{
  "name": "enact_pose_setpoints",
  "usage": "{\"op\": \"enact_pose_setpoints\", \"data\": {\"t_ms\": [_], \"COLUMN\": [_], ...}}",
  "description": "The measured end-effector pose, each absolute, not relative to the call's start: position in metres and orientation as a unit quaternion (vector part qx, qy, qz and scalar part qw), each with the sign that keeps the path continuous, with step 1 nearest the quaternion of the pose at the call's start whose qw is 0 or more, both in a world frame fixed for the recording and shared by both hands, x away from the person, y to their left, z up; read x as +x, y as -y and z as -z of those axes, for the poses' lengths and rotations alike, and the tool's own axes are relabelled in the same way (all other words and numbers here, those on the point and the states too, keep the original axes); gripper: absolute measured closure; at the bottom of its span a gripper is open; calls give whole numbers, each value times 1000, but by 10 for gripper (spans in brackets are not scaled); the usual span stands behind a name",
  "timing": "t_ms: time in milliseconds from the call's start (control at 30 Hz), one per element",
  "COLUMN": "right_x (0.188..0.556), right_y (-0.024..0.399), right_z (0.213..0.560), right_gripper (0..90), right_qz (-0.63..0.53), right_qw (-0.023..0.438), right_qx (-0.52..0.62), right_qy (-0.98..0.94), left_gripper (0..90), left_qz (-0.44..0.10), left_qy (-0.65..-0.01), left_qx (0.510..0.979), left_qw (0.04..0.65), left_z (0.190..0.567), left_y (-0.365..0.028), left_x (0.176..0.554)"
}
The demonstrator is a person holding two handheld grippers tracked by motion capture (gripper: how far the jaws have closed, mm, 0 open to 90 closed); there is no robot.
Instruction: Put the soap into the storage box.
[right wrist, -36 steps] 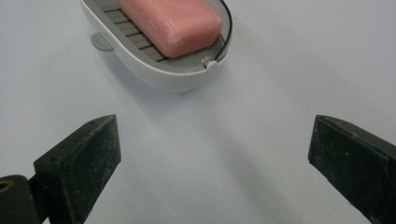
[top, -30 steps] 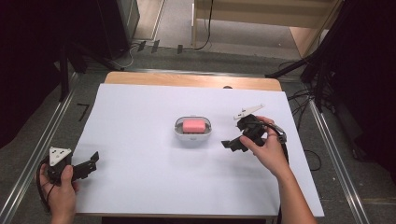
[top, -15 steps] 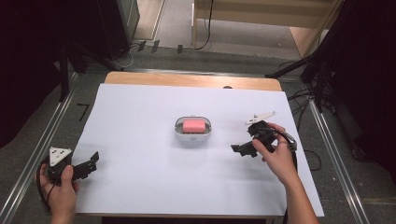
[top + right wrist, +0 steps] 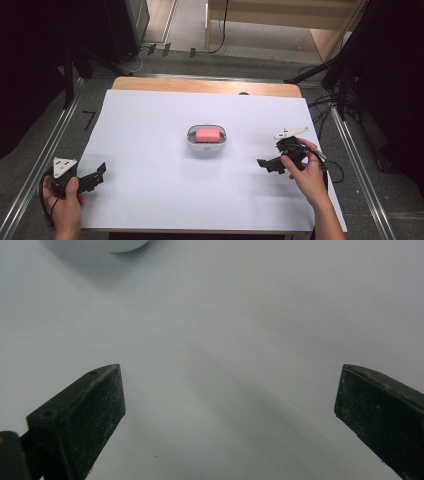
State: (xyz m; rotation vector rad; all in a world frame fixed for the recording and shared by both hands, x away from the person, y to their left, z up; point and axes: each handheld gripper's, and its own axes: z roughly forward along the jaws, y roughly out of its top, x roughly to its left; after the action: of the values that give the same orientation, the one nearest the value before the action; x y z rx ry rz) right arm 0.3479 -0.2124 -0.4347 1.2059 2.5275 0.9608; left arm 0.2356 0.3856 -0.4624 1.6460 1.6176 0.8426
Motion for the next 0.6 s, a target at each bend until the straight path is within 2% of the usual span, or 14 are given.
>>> {"op": "enact_pose_setpoints", "data": {"t_ms": [600], "right_x": [326], "right_y": [251], "right_z": [450], "right_gripper": [4], "right_qz": [-334], "right_qw": [110], "right_qx": [437], "right_qy": [-828], "left_gripper": [82], "left_qz": [-324], "left_qy": [-621], "left_qx": [630], "left_qw": [335], "left_z": [462], "left_y": [-385], "left_x": [236]}}
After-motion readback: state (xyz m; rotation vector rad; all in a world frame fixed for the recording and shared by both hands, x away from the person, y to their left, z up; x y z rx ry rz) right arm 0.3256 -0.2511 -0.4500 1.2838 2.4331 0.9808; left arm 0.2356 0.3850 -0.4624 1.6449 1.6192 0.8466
